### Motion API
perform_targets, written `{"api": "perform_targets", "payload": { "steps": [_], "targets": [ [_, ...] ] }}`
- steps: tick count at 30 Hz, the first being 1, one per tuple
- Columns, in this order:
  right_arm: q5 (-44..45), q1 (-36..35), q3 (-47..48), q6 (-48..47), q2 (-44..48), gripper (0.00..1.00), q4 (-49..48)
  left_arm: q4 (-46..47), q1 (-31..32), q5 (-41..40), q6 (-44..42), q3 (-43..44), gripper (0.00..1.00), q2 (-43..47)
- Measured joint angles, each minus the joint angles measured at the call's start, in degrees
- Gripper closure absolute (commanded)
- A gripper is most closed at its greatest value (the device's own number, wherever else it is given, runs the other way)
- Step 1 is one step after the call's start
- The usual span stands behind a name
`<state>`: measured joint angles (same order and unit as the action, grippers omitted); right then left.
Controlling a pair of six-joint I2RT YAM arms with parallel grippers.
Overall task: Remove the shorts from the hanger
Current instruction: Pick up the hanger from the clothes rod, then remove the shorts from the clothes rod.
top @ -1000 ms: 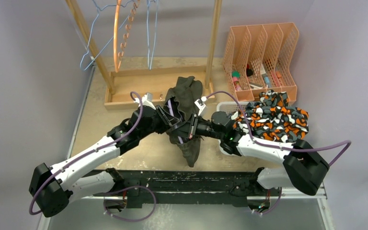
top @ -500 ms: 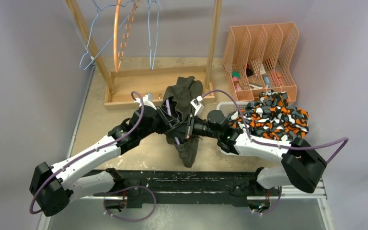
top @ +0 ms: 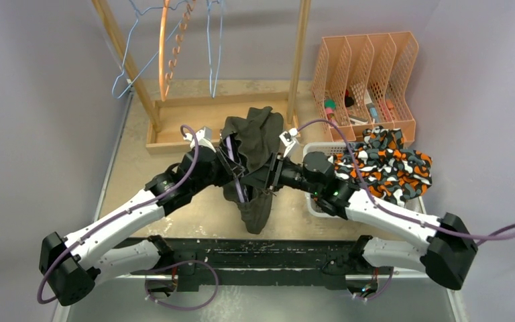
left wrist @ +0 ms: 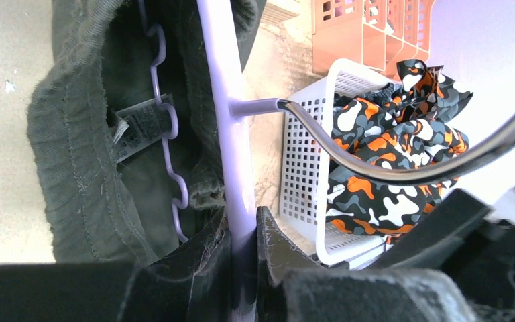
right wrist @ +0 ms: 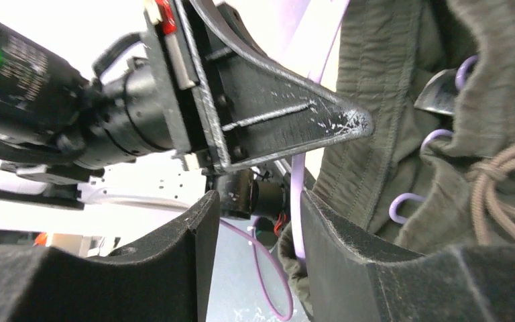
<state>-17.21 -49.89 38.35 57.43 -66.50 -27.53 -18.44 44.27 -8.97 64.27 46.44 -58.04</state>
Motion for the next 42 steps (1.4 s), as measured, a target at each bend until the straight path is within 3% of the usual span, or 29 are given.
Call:
{"api": "perform_targets", "payload": {
  "steps": [7, 12, 16, 22, 27, 33, 42],
  "targets": [
    [9.7, 0.0, 3.8, -2.2, 7.8, 0.39, 15.2, -2.9, 0.0, -0.3, -3.5, 2.6, 1.0, 0.7],
    [12.0, 0.0, 0.9, -0.5, 8.4, 0.38, 18.7, -4.2, 0.0, 0.4, -5.9, 5.0, 1.0, 0.7],
    [11.0, 0.0, -2.5, 4.5, 6.8, 0.37, 15.8, -5.0, 0.0, 1.7, -8.2, 5.6, 1.0, 1.4],
    [5.7, -0.3, -11.4, 13.9, 2.2, 0.42, -0.7, -6.0, -0.1, 6.2, -14.0, 7.6, 1.0, 1.5],
    [8.1, -3.1, -4.0, 14.5, -2.7, 0.45, 6.3, -7.7, -0.1, 6.4, -17.5, 9.5, 1.0, 1.4],
    [10.7, -5.9, -0.8, 16.6, -3.3, 0.4, 7.7, -12.5, -0.1, 4.8, -22.2, 13.2, 1.0, -0.1],
    [10.1, -8.1, 5.8, 17.9, -12.1, 0.6, 11.4, -16.0, -0.1, -0.1, -23.4, 14.0, 1.0, -0.2]
  ]
}}
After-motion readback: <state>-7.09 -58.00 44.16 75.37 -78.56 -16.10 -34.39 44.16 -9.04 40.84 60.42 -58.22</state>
